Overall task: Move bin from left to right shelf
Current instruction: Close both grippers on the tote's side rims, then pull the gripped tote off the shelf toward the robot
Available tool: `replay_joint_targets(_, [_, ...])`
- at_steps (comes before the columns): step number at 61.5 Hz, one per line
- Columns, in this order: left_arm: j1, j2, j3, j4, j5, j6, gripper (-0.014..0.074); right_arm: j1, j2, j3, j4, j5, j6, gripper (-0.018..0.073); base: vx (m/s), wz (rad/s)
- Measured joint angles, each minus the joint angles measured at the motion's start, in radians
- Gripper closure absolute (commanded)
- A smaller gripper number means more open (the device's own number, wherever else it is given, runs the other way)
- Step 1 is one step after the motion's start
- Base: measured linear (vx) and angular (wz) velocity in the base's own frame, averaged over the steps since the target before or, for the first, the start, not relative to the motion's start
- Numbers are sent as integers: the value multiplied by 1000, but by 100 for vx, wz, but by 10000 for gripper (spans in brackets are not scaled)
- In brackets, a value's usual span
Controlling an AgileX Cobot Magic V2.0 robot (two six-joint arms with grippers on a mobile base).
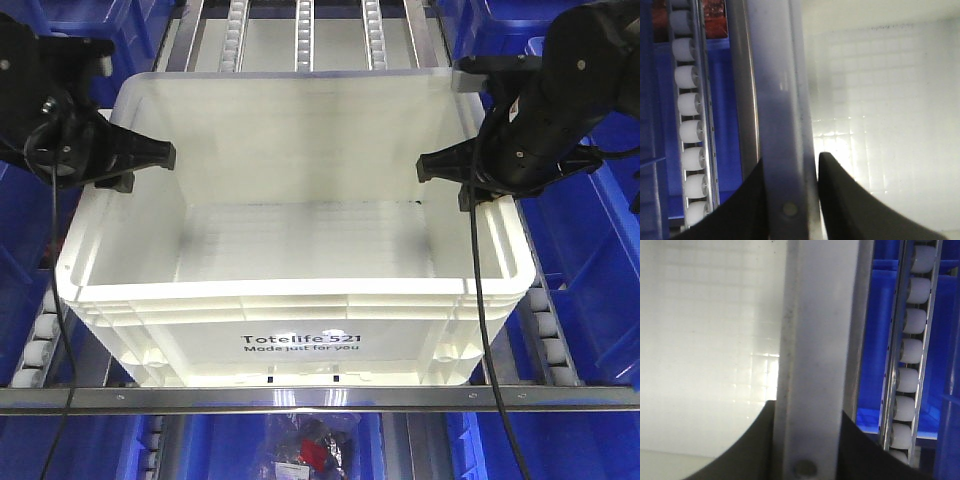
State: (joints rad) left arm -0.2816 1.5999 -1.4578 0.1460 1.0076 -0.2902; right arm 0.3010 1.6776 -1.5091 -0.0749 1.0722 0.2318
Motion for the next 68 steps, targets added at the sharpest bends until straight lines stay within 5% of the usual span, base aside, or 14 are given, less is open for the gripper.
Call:
replay_joint_targets(30, [0,-27,8,-26,13,-10,604,3,-38,0,-6,14,2,510,0,0])
replay_joint_targets(68, [0,-146,9,-53,61,-7,604,3,-100,3,27,26,-10,510,0,0])
